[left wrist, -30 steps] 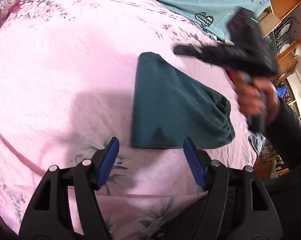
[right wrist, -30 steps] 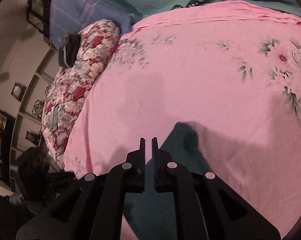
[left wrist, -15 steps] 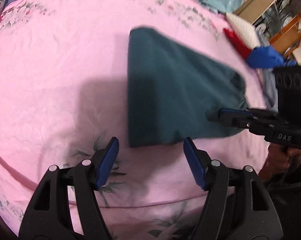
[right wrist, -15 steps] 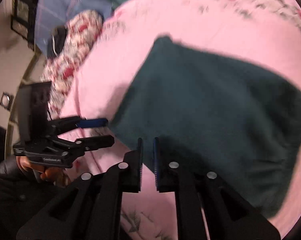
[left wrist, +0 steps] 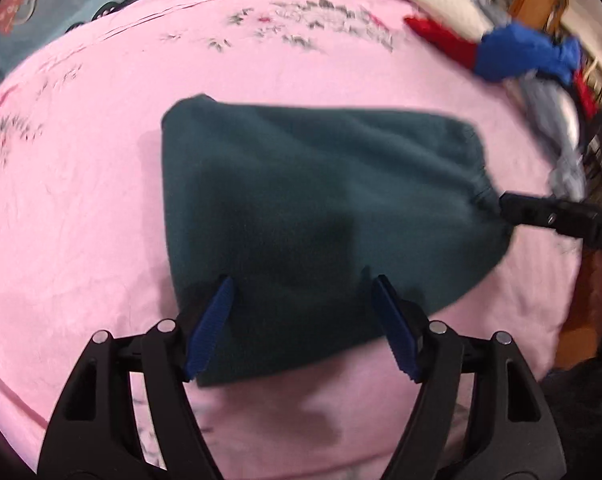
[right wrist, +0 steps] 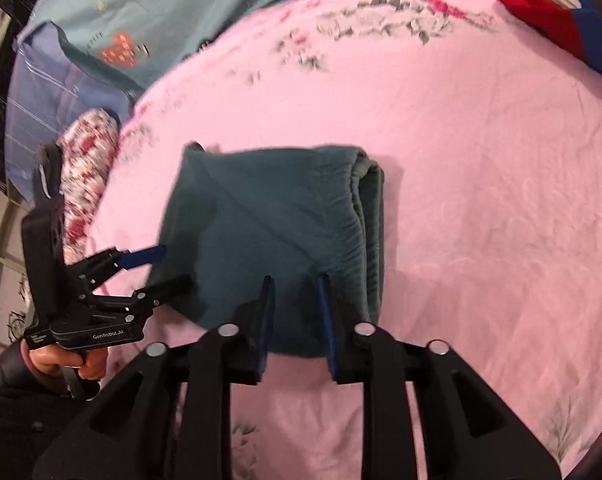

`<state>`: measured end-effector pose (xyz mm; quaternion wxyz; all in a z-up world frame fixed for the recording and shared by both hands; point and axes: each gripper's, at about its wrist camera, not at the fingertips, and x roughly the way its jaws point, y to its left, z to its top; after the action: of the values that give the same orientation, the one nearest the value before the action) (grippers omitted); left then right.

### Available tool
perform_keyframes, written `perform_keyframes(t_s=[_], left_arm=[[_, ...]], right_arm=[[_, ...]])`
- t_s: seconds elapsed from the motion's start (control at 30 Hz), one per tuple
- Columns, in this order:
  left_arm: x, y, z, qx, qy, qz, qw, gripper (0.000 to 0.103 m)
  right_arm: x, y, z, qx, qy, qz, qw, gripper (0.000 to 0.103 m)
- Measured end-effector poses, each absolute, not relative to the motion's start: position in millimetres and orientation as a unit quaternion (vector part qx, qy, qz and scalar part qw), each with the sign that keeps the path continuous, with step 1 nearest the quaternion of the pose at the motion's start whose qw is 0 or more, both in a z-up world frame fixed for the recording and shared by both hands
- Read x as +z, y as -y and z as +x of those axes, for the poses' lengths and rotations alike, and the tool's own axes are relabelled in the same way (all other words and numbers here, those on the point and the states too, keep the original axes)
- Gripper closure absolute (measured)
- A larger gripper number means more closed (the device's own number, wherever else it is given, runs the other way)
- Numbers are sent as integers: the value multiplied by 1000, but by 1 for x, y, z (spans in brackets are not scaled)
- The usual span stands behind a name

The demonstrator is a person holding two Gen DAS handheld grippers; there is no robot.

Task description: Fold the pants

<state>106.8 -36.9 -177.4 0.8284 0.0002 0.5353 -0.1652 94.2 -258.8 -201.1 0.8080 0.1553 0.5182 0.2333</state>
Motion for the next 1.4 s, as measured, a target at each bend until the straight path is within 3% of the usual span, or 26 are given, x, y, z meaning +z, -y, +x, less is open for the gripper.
perform_keyframes(t_s=[0.2,0.33,0.5,0.7,1.2,1.27,1.33,1.4], left_arm=[[-160,-42,96,-96,-530,-112,835,23],[-165,-76,88,-39,-541,-122,831,23],[-165,-96,77,-18,-537,-162,828,20],[-165,-110,62,-20,-544,-172,821,20],[-167,-109,60,-10,-551,-161,819,15],[-168,-111,60,-10,-551,-170,817,15],[-168,-111,62,-8,-550,-178,816,15],[-169,-109,64,-7,-551,-179,815,15]], right_arm=[[-179,218,79,283,-483,47,827,73],[-176,156,67,345,-455,-78,817,73],[-190,92,60,396,-416,-189,796,64],[-214,49,62,400,-392,-316,766,64],[-234,41,71,358,-405,-323,777,58],[-233,42,73,358,-406,-317,779,64],[-229,47,79,361,-411,-301,781,80],[-225,52,86,369,-420,-273,783,85]])
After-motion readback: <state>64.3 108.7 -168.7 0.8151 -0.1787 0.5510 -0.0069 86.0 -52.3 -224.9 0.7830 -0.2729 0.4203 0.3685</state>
